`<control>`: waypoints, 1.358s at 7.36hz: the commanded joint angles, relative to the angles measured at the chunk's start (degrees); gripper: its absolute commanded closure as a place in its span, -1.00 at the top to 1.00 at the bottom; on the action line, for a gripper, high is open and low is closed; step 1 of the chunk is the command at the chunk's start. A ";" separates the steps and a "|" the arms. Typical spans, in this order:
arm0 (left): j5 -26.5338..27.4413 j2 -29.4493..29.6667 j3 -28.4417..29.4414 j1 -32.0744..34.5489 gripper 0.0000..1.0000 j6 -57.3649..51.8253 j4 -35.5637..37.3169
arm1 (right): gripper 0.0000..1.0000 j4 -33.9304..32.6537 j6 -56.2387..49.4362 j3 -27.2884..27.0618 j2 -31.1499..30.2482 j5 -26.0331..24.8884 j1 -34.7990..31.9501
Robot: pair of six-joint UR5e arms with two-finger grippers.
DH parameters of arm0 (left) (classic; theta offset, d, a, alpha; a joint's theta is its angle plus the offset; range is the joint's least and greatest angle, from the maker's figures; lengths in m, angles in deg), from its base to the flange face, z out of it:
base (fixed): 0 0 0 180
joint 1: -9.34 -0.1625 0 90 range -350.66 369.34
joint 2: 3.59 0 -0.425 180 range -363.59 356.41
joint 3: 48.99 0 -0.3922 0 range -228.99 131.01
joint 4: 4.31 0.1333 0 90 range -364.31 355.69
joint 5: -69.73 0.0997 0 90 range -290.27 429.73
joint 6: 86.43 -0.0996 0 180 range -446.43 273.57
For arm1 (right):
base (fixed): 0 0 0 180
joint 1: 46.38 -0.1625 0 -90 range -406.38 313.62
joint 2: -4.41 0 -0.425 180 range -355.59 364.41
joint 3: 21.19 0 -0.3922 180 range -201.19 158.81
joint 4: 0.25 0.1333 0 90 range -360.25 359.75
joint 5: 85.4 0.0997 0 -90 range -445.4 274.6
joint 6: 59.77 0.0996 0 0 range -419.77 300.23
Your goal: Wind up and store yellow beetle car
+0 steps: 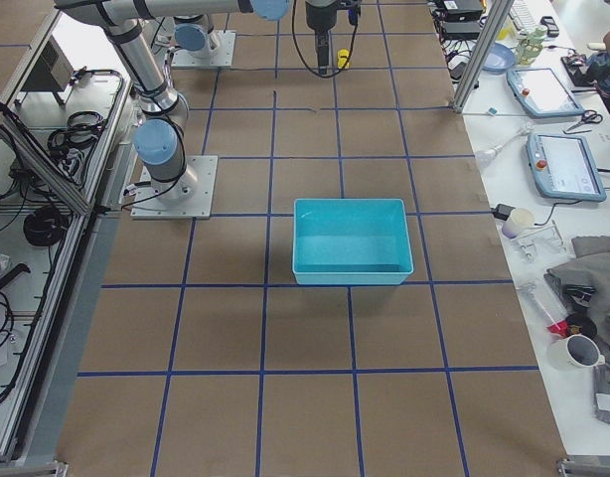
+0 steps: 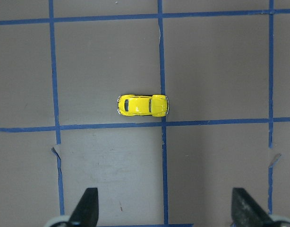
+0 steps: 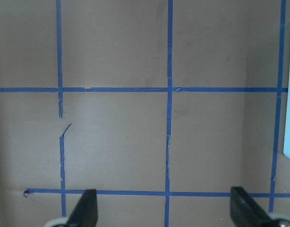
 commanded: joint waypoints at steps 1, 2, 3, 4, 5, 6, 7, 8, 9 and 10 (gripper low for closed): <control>-0.14 -0.08 0.09 0.19 1.00 0.01 0.00 | 1.00 -0.07 0.04 -0.02 -0.01 -0.01 0.00; -0.05 0.18 0.18 0.46 1.00 0.01 0.00 | 1.00 -0.07 -0.05 -0.11 -0.01 -0.01 0.00; -1.01 0.88 0.26 0.46 1.00 0.01 -0.09 | 1.00 -0.07 -0.05 -0.11 -0.01 -0.01 0.00; -0.93 1.49 0.09 0.81 1.00 -0.08 -0.17 | 1.00 -0.07 -0.05 -0.11 -0.01 -0.01 0.00; -0.67 2.20 0.00 1.77 1.00 -0.86 0.09 | 1.00 -0.07 -0.05 -0.11 -0.01 -0.01 0.00; -0.58 2.99 -0.09 2.99 1.00 -0.35 0.18 | 1.00 -0.07 -0.05 -0.11 -0.01 -0.01 0.00; -0.32 3.43 -0.09 3.35 1.00 -0.87 0.35 | 1.00 -0.07 -0.05 -0.11 -0.01 -0.01 0.00; -0.23 4.39 -0.17 3.36 1.00 -1.74 0.35 | 1.00 -0.07 -0.05 -0.11 -0.01 -0.01 0.00; -0.57 5.53 -0.87 3.62 1.00 -5.58 0.35 | 1.00 -0.07 -0.05 -0.11 -0.01 -0.01 0.00; -0.66 6.24 -3.40 4.06 1.00 -9.88 3.57 | 1.00 -0.07 -0.05 -0.11 -0.01 -0.01 0.00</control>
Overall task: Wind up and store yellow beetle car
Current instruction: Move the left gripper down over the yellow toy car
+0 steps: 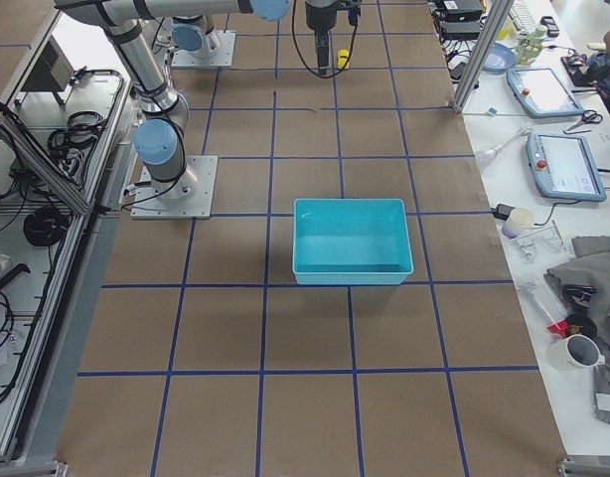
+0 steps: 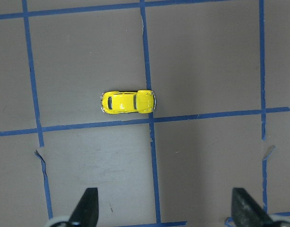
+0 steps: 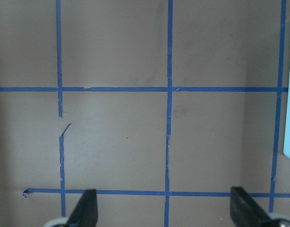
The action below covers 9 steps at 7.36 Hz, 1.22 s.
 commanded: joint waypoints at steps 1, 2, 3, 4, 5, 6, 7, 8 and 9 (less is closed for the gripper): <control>-0.16 1.49 -5.87 0.63 1.00 -6.95 7.32 | 1.00 0.00 0.00 0.00 0.00 0.00 0.00; 0.02 1.76 -9.39 0.63 1.00 -13.07 11.72 | 1.00 0.00 0.09 0.00 0.08 0.00 0.00; 0.28 2.37 -12.47 0.63 1.00 -17.13 15.68 | 1.00 0.00 0.00 0.00 0.00 0.00 0.00; 0.46 3.33 -14.24 0.54 1.00 -25.70 19.03 | 1.00 0.00 0.09 0.00 0.00 0.00 0.00; 0.63 4.91 -14.52 0.11 1.00 -33.62 19.75 | 1.00 0.00 0.00 0.00 0.00 0.00 0.00; 0.98 6.93 -14.61 -0.07 1.00 -40.05 20.55 | 1.00 0.00 0.00 0.00 0.00 0.00 0.00; 0.98 8.17 -14.53 -0.16 1.00 -45.24 20.81 | 1.00 0.00 0.00 0.00 0.00 0.00 0.00; 1.07 9.31 -14.61 -0.25 1.00 -52.61 22.04 | 1.00 0.00 -0.09 0.00 0.00 0.00 0.00; 1.07 10.36 -14.61 -0.25 1.00 -58.34 23.53 | 1.00 0.00 -0.09 0.00 0.00 0.00 0.00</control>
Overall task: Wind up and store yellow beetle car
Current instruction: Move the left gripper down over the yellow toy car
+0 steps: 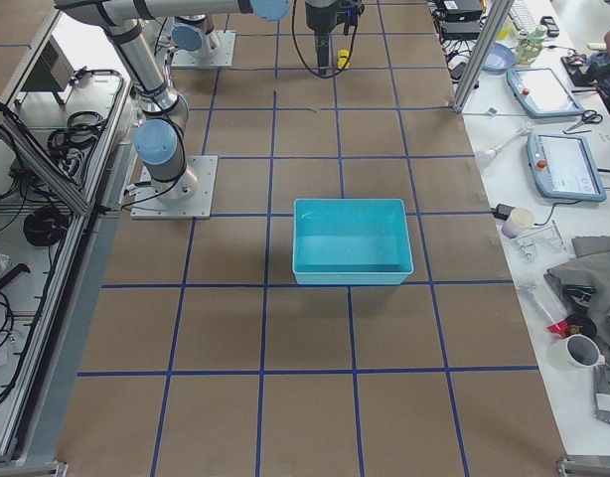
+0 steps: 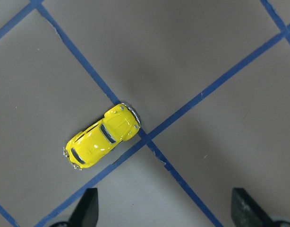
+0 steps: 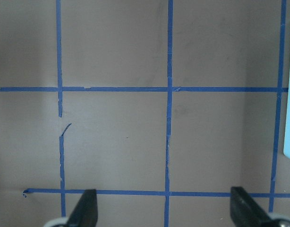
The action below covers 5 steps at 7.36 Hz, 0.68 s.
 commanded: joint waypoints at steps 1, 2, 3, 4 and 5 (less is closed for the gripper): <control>0.14 2.53 0.04 -0.58 1.00 -15.85 3.31 | 1.00 0.09 -0.12 0.00 0.00 0.00 0.00; -0.12 3.93 0.04 -2.50 1.00 -22.20 4.81 | 1.00 0.18 -0.12 -0.26 0.00 0.00 0.00; -0.12 5.16 0.21 -3.31 1.00 -25.48 6.83 | 1.00 0.09 -0.12 -0.26 0.00 0.09 0.00; -0.12 6.57 0.13 -3.40 1.00 -29.95 8.76 | 1.00 0.09 -0.12 -0.26 0.00 0.09 0.00; -0.12 7.80 0.13 -3.40 1.00 -31.39 8.78 | 1.00 0.09 -0.12 -0.26 0.00 0.09 0.00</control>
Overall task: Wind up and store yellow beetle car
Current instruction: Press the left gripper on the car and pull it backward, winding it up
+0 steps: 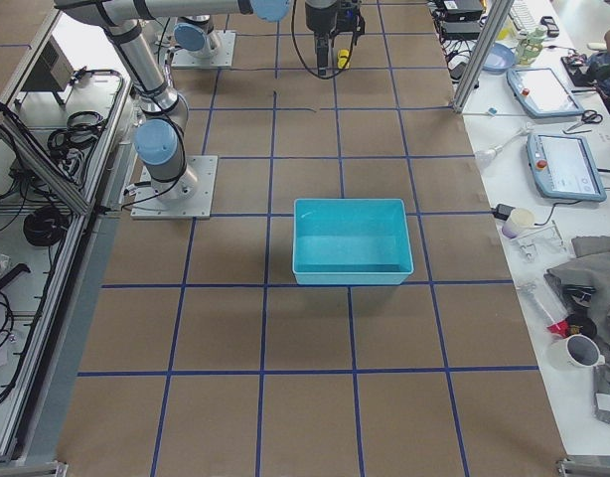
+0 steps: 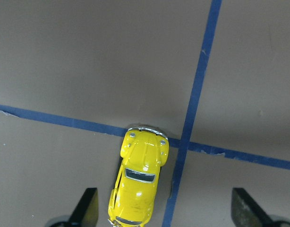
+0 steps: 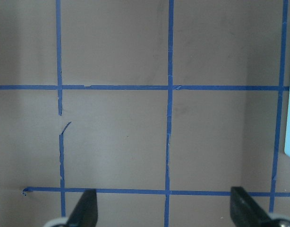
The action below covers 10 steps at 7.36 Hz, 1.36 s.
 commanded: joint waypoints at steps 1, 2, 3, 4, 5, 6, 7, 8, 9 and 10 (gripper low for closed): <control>-0.01 2.24 -0.08 -0.21 1.00 -4.17 1.00 | 1.00 0.08 0.00 -0.01 0.00 -0.07 0.00; 0.16 2.68 0.00 -0.21 1.00 -6.18 1.00 | 1.00 0.08 0.00 -0.01 0.00 -0.16 0.00; 0.17 3.04 0.70 -0.21 1.00 -6.81 1.96 | 1.00 -0.01 0.08 -0.01 0.00 0.10 0.00; 0.17 3.39 0.18 -0.47 1.00 -6.03 2.92 | 1.00 -0.01 0.00 -0.01 0.00 0.01 0.00; 0.08 3.56 -0.08 -0.99 1.00 -5.15 2.93 | 1.00 -0.01 0.00 -0.01 0.00 0.01 0.00; 0.16 3.65 -0.17 -1.43 1.00 -5.15 2.93 | 1.00 0.08 0.00 -0.10 0.00 0.01 0.00; 0.08 3.65 -1.13 -1.87 1.00 -4.88 3.02 | 1.00 0.08 0.08 -0.02 0.00 0.01 0.00; 0.08 3.74 -2.44 -1.88 1.00 -3.75 5.72 | 1.00 0.08 0.00 -0.01 0.00 0.01 0.00; -0.01 3.74 -3.67 -1.88 0.99 -2.70 7.92 | 1.00 -0.01 0.00 -0.10 0.00 0.01 0.00; -0.01 3.83 -3.69 -1.88 0.95 -2.68 8.73 | 1.00 -0.01 0.00 -0.02 0.00 0.01 0.00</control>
